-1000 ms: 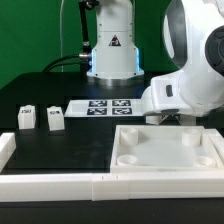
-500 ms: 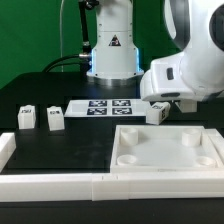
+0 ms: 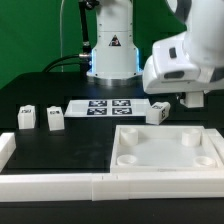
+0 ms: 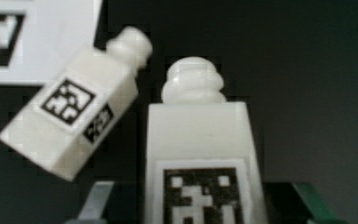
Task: Assemble one leg
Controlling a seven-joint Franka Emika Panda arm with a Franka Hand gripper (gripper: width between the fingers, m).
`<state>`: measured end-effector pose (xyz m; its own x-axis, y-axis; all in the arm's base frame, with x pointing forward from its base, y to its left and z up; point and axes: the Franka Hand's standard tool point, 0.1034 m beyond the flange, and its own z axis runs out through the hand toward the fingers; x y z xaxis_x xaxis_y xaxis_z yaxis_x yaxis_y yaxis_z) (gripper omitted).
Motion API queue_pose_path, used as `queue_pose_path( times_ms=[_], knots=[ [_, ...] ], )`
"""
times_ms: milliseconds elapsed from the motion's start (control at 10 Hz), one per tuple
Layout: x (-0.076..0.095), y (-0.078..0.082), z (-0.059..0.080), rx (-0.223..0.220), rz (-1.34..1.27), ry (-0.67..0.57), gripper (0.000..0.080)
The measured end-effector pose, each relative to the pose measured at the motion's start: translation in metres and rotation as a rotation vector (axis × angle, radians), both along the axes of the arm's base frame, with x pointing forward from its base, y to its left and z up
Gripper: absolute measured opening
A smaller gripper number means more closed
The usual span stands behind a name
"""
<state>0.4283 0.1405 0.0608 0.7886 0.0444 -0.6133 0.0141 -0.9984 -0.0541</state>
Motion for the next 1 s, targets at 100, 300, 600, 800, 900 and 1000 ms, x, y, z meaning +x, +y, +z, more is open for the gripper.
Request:
queue_pose_path(
  times_ms=[100, 300, 600, 800, 900, 1000],
  knots=[
    [-0.004, -0.002, 0.002, 0.002, -0.006, -0.096, 0.0287],
    [0.010, -0.006, 0.017, 0.010, -0.017, -0.282, 0.0287],
    [0.038, -0.018, 0.043, 0.031, -0.035, -0.552, 0.0287],
    [0.033, -0.015, 0.039, 0.045, -0.036, -0.725, 0.0287],
    [0.039, -0.013, 0.041, 0.061, -0.041, -0.856, 0.0287],
    [0.038, -0.012, 0.041, 0.072, -0.037, -0.944, 0.0287]
  ],
)
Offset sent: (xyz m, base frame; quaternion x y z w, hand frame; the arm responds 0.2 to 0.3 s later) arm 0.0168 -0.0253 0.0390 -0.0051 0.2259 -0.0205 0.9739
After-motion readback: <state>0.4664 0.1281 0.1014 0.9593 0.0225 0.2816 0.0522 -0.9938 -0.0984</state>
